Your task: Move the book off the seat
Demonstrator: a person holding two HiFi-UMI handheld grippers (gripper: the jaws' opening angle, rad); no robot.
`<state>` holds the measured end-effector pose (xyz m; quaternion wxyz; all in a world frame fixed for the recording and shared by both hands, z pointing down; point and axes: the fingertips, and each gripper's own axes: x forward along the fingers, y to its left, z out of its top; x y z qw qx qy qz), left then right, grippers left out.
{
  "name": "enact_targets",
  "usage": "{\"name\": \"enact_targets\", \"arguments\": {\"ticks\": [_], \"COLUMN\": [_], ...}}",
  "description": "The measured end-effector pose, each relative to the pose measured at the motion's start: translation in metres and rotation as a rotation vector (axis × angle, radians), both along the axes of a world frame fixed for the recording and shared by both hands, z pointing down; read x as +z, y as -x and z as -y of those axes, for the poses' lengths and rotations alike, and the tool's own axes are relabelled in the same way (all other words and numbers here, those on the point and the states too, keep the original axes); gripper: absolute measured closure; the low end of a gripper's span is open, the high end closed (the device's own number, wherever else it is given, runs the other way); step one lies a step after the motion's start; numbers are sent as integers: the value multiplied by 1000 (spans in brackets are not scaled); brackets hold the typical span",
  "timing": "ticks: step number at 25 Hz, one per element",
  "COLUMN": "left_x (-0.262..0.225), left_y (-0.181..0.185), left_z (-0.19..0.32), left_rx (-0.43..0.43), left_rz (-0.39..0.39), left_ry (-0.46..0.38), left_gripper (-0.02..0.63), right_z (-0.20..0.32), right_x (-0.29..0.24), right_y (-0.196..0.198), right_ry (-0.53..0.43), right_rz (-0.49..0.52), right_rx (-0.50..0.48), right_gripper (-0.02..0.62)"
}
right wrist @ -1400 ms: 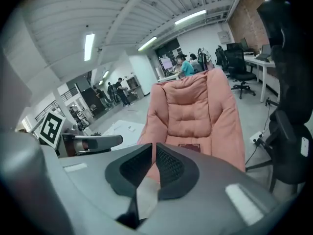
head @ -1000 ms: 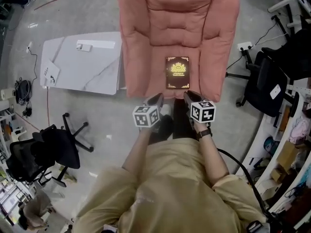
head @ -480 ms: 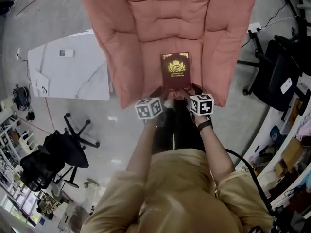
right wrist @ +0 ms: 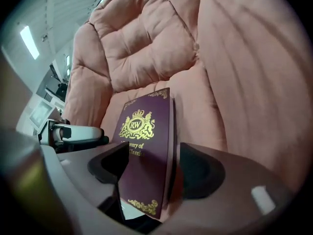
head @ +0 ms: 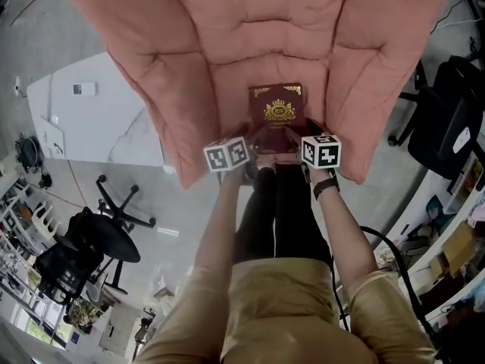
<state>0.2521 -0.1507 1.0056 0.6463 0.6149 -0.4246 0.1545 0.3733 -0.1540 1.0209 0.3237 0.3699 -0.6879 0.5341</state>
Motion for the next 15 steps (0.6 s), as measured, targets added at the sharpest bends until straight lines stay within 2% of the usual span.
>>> {"name": "enact_targets", "arguments": {"ticks": [6, 10, 13, 15], "left_x": [32, 51, 56, 57], "left_y": [-1, -6, -8, -8], "left_z": [10, 3, 3, 4], "left_rx": [-69, -50, -59, -56], "left_rz": [-71, -100, -158, -172], "left_ry": [41, 70, 76, 76], "left_gripper": [291, 295, 303, 308], "right_z": [9, 7, 7, 7], "right_x": [25, 36, 39, 39], "right_y": [11, 16, 18, 21], "right_ry": [63, 99, 118, 126], "right_rz": [60, 153, 203, 225], "right_rx": [-88, -62, -55, -60], "right_gripper": [243, 202, 202, 248]}}
